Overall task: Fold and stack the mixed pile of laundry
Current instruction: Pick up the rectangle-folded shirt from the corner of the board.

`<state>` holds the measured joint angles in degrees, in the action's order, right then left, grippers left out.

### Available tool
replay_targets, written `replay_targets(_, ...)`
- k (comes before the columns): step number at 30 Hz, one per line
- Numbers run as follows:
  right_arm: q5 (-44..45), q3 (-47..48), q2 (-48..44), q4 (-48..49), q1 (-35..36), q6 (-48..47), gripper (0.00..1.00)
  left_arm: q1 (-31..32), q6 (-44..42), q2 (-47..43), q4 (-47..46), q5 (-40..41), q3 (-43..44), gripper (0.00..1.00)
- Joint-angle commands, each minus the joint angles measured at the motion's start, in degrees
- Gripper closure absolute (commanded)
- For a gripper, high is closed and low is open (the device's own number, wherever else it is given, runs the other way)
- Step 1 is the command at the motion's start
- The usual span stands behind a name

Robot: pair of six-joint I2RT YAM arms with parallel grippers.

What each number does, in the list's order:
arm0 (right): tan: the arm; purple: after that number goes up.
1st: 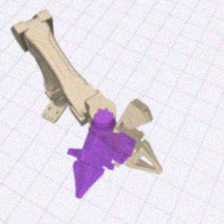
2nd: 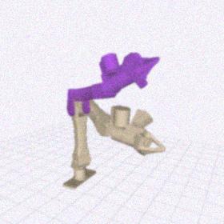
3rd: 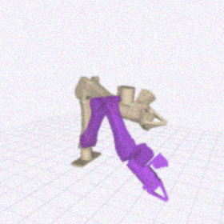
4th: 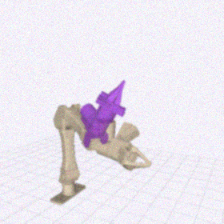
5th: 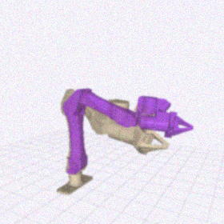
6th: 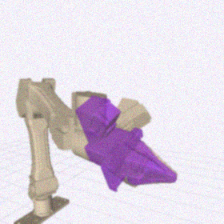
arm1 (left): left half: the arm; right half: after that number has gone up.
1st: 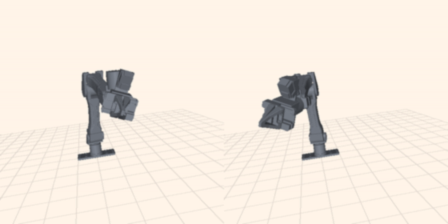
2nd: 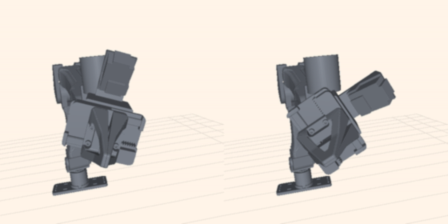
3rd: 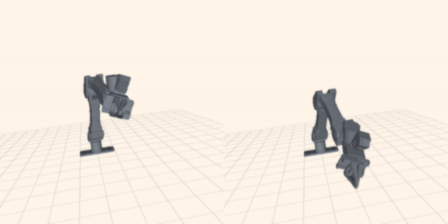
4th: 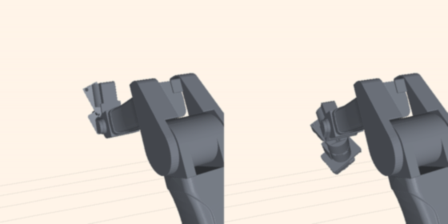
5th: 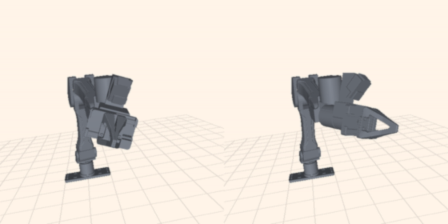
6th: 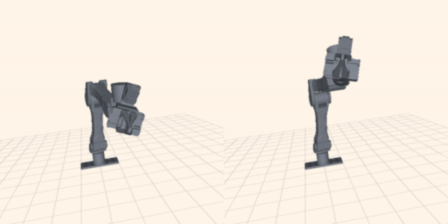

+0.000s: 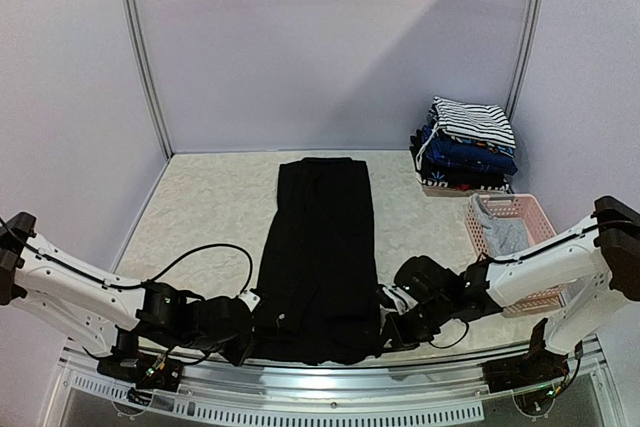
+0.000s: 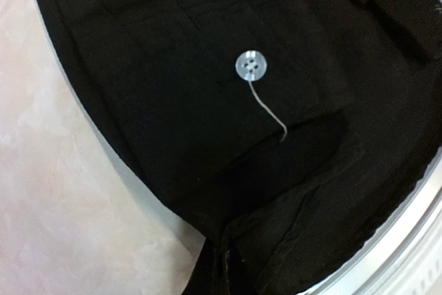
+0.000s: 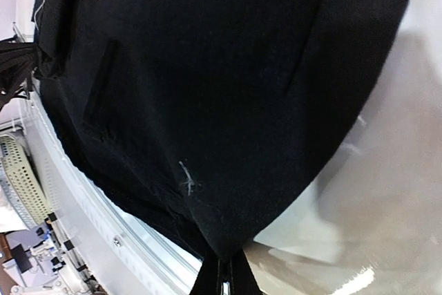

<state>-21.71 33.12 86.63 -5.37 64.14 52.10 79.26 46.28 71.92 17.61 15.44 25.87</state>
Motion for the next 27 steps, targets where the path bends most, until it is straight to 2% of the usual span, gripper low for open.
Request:
replay_targets(1, 4.76, 2.59, -2.6, -7.76, 0.37, -3.63, 1.0, 0.8, -0.61, -2.48, 0.64, 0.95, 0.75, 1.0)
replay_targets(10, 7.76, 6.39, -5.53, -12.28, 0.45, -8.02, 1.0, 0.8, -2.33, -5.87, 2.18, 2.8, 3.46, 1.0)
replay_targets(21, 16.09, 13.41, -9.32, -19.39, 0.35, -11.55, 1.0, -0.36, -2.24, -9.96, 3.48, 9.76, 7.59, 1.0)
replay_targets(27, 23.53, 16.35, -8.57, -21.13, 0.2, -12.41, 1.0, -2.74, -3.81, -10.92, 4.41, 12.78, 9.0, 1.0)
